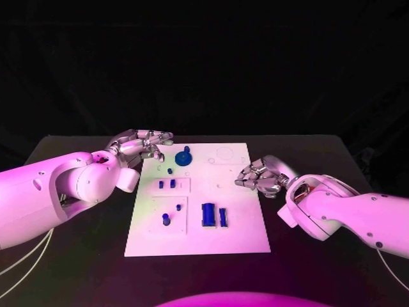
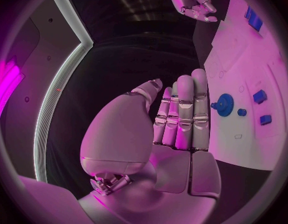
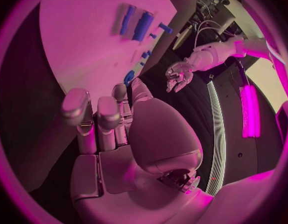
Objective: Assemble the parts on the task board
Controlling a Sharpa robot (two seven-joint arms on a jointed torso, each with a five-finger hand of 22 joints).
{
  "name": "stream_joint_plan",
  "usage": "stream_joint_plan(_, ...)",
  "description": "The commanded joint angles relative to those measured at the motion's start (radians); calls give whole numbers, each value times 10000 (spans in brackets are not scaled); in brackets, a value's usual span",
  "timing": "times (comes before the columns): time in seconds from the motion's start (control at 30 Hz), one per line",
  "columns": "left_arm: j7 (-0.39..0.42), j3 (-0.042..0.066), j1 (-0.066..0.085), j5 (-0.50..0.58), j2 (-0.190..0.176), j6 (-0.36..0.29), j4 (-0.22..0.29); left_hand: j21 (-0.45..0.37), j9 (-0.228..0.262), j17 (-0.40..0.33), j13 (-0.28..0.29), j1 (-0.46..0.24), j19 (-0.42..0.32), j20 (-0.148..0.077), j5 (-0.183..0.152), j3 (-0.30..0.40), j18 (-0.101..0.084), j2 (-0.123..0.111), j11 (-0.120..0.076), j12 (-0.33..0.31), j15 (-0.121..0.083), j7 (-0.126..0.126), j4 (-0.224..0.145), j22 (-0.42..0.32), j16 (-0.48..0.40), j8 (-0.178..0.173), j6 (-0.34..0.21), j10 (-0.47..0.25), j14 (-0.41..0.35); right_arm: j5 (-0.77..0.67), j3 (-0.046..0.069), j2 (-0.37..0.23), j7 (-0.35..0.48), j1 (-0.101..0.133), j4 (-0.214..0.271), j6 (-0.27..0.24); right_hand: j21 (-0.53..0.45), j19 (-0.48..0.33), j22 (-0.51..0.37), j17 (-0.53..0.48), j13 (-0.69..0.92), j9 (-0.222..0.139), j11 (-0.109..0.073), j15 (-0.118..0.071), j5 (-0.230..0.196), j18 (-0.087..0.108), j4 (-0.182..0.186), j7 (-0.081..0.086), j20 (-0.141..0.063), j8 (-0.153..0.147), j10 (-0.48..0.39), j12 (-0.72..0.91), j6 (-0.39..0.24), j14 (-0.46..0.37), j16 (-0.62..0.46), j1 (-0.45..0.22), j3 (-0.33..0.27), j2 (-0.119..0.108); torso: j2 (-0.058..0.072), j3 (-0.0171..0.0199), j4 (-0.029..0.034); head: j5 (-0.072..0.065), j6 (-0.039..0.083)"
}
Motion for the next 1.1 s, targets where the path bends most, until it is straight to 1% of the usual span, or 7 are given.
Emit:
stream_joint_plan(0.03, 935, 7, -15, 529, 166, -213, -149, -458, -15, -280, -5, -5, -484, 98, 30, -80, 117, -21, 24, 74, 76, -11, 25, -218, -568, 100, -82, -136, -729, 4168, 11, 161, 2529, 225, -634, 567, -2059, -748, -324, -1534, -646, -80, 57, 97, -134, 425, -91, 75, 47, -150, -295, -647, -126, -589, -1638, 292, 60, 29, -277, -171, -7, -73, 379)
stream_joint_plan(0.27, 1723, 6, -72, 1028, 580, -673, -715, -2542, -100, -1779, -392, 148, -2212, 604, 39, -139, -17, -16, 250, -209, 591, 64, 117, -1371, -3539, 76, -239, -408, -2373, 6612, 68, 864, 3643, 615, -2245, 1680, -7201, -3328, -3518, -4691, -4250, -785, 612, 911, -621, 908, 215, 391, 705, -771, -588, -3577, -208, -2763, -6764, 925, 255, 87, -494, -196, -103, -43, 797)
stream_joint_plan(0.73, 2544, 15, -381, 1495, 1492, -1586, -1685, -6329, -503, -3715, -829, 116, -3210, 1711, 47, -1555, 28, 390, 859, -1794, 1430, -259, 103, -4124, -8250, -450, -684, -681, -2810, 7512, 142, 1851, 4627, 718, -4185, 2697, -9012, -5026, -8084, -8014, -8501, -2529, 1264, 1754, -1051, 869, -221, 601, 1887, -1456, -607, -5592, -228, -3568, -10249, 801, 726, 96, -824, -149, 64, 202, 1131)
stream_joint_plan(0.77, 1922, 6, -365, 1080, 1387, -1067, -1603, -6761, -1146, -4352, -1456, -3988, -5575, 845, -818, -1971, -512, 1054, 247, -2465, 900, -680, -272, -4872, -8640, -1080, -3538, -3755, -5484, 7383, 134, 1821, 4017, 714, -4105, 2158, -9621, -7515, -9442, -8451, -8780, -3002, 773, 1320, -1444, 191, -669, 56, 1116, -2083, -3789, -6260, -3141, -6755, -10867, -3662, 895, -269, -760, -171, 13, 139, 1101)
stream_joint_plan(1.03, 2143, 25, -489, 910, 1358, -1872, -1215, -7069, -1146, -4352, -1456, -6555, -6988, 308, -1302, -2270, -734, 1054, -91, -2465, 579, -1019, -1158, -5363, -8913, -1080, -5310, -5627, -7087, 7720, 324, 1741, 4563, 466, -3575, 1354, -9621, -9068, -10518, -8888, -9731, -3398, 492, 1098, -1700, 24, -1016, -242, 644, -2083, -5659, -6260, -4904, -8661, -10867, -6460, 895, -269, -901, 108, 144, 218, 1471)
stream_joint_plan(1.07, 2194, 30, -518, 871, 1351, -2060, -1124, -7099, -1146, -4352, -1456, -6831, -7143, 249, -1361, -2295, -734, 1054, -131, -2465, 542, -1051, -1158, -5412, -9639, -1080, -5500, -5834, -7264, 7799, 369, 1722, 4690, 408, -3451, 1165, -9621, -9236, -10618, -8923, -9731, -3433, 458, 393, -2404, 24, -1044, -276, 591, -2083, -5870, -6260, -5099, -8874, -10867, -6762, 895, -269, -920, 144, 161, 228, 1520)
stream_joint_plan(1.1, 2252, 35, -551, 826, 1344, -2270, -1023, -7120, -1146, -4352, -1456, -7016, -7246, 208, -1395, -2315, -733, 1054, -157, -2465, 519, -1075, -1158, -5448, -9639, -1080, -5629, -5970, -7382, 7887, 418, 1701, 4833, 342, -3313, 955, -9621, -9348, -10684, -8949, -9731, -3454, 438, 393, -2404, 24, -1070, -299, 558, -2083, -6011, -6260, -5228, -9015, -10867, -6964, 895, -269, -935, 174, 175, 237, 1560)
